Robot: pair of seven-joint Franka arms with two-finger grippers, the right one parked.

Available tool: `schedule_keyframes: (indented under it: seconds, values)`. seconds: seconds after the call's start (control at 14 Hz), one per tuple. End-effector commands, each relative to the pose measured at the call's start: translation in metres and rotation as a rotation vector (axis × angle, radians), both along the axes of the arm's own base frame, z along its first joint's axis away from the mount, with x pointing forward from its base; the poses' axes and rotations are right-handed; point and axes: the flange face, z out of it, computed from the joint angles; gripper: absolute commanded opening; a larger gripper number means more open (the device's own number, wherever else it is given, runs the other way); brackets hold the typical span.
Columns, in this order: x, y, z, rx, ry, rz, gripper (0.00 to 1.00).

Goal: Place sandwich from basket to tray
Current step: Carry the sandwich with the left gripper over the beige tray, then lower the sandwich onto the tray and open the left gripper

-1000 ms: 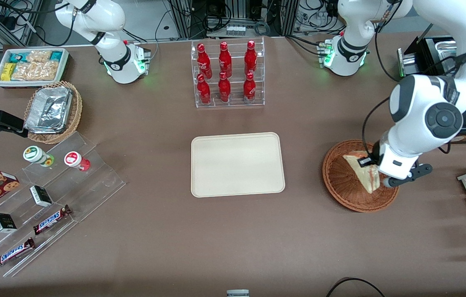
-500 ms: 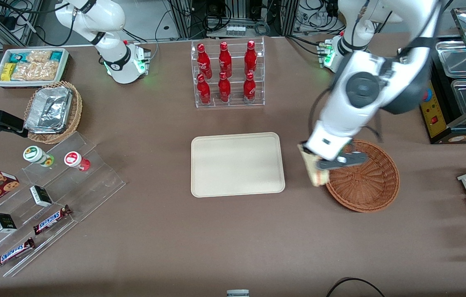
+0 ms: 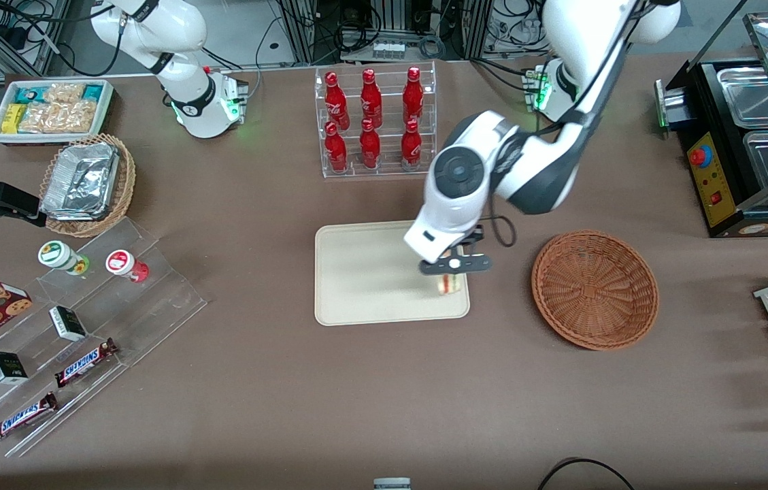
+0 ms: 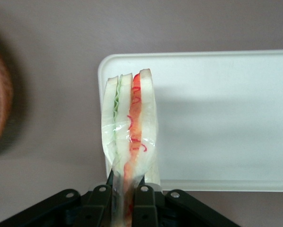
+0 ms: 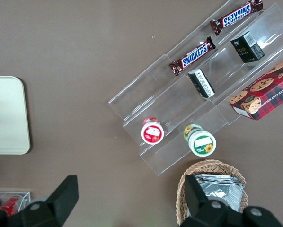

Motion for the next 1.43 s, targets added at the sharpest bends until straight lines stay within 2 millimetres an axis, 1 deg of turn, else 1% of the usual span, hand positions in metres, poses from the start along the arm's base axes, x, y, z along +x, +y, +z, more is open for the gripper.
schedule_keyframes:
  seconds: [0.0, 0.07, 0.21, 0.36, 0.71, 0.93, 1.0, 1.07, 1.14, 1.21, 1.36]
  values:
    - [-0.006, -0.040, -0.022, -0.001, 0.010, -0.028, 0.00]
    - [-0.008, -0.050, -0.027, -0.008, 0.003, -0.015, 0.00]
    - [-0.020, -0.070, -0.043, -0.020, -0.008, -0.027, 0.00]
    - [-0.030, -0.084, -0.062, -0.021, -0.007, -0.049, 0.00]
    - [-0.042, -0.101, -0.099, -0.029, -0.005, -0.072, 0.00]
    - [-0.048, -0.110, -0.116, -0.039, -0.015, -0.056, 0.00]
    - [-0.051, -0.113, -0.119, -0.038, -0.014, -0.062, 0.00]
    - [-0.053, -0.115, -0.121, -0.036, -0.012, -0.066, 0.16]
    - [-0.053, -0.115, -0.121, -0.037, -0.011, -0.072, 0.59]
    - [-0.051, -0.113, -0.119, -0.035, -0.017, -0.084, 0.99]
    - [-0.048, -0.110, -0.109, -0.031, -0.026, -0.075, 1.00]
